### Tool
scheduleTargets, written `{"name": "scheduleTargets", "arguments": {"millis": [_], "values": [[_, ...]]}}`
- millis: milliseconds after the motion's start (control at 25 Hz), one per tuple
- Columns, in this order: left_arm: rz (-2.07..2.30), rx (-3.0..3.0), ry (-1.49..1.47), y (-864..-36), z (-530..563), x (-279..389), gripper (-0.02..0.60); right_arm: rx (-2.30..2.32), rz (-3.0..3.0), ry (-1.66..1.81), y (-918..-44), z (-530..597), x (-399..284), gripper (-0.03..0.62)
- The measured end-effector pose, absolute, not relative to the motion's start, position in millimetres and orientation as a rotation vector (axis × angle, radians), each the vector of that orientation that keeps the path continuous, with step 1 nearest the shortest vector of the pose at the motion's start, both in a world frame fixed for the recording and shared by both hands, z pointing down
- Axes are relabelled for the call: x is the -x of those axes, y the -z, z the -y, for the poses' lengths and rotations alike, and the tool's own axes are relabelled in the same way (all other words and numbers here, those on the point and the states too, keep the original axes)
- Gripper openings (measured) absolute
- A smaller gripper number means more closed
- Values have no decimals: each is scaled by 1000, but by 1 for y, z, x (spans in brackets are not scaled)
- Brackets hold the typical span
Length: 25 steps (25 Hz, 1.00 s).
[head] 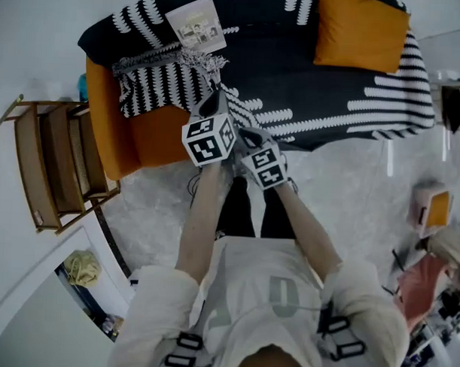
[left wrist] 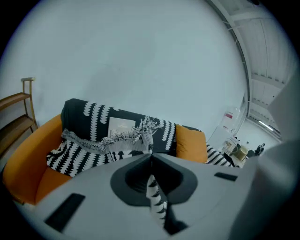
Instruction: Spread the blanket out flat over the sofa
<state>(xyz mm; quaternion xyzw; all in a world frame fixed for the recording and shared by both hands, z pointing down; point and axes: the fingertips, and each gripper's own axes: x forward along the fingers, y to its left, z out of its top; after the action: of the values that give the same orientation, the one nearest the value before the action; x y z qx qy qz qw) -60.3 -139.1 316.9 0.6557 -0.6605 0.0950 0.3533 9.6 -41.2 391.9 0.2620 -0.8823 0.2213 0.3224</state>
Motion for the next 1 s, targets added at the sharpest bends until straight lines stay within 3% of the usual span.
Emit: {"name": "scheduleTargets", "arguments": {"millis": [1000], "values": [[1979,-1466,-21,-301,-200,135,12,-307,2351,-201,-394,-222,35,13]]}}
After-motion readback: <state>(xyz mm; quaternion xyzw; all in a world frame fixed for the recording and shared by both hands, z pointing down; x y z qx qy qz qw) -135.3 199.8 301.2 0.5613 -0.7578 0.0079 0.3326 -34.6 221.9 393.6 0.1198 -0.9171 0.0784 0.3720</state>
